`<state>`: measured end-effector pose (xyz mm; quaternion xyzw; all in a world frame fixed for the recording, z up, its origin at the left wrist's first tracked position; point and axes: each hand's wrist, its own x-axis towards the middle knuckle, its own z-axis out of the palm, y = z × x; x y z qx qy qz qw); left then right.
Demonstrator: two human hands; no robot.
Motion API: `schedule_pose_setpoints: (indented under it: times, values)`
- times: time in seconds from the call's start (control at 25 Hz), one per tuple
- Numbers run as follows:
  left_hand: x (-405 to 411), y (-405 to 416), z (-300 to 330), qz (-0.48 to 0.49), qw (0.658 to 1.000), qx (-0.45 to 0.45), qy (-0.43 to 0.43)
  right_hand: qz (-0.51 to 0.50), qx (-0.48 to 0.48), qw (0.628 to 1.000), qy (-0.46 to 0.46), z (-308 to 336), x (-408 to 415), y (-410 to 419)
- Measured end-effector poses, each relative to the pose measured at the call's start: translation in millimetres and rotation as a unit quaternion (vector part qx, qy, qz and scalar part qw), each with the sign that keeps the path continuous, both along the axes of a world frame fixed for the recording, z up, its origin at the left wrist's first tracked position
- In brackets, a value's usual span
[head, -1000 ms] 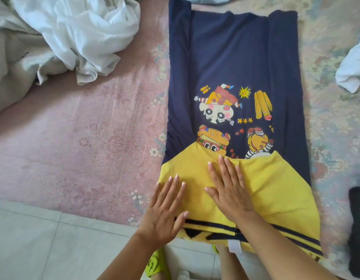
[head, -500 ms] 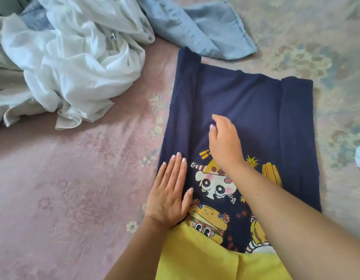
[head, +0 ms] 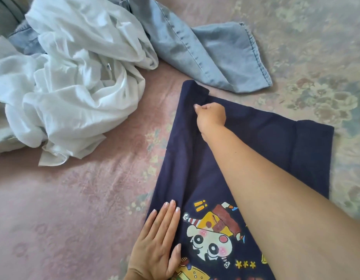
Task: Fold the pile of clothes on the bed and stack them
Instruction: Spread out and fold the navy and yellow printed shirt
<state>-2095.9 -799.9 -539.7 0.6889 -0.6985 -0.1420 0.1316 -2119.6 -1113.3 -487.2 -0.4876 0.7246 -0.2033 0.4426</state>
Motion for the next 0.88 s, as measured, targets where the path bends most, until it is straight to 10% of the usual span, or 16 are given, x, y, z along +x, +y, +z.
schedule_pose_setpoints:
  times: [0.28,0.4,0.48,0.68,0.88]
  values:
    - [-0.8,0.1,0.1,-0.002,1.0,-0.005,-0.01,0.041,-0.053,0.984,0.163,-0.7,-21.1,1.9]
    - [0.9,0.2,-0.8,-0.002,1.0,-0.012,0.004,0.249,-0.271,0.873,0.319,-3.1,-19.7,14.4]
    - [0.6,0.1,0.2,-0.001,1.0,-0.022,-0.01,0.451,-0.215,0.791,0.352,-8.3,-20.7,26.7]
    - [1.6,2.9,7.7,-0.025,0.999,-0.005,-0.022,0.47,0.034,0.79,0.393,-5.9,-28.0,29.2]
    - [21.8,-64.4,36.1,0.031,0.995,-0.08,0.054,0.449,-0.182,0.77,0.416,-7.0,-45.7,33.8]
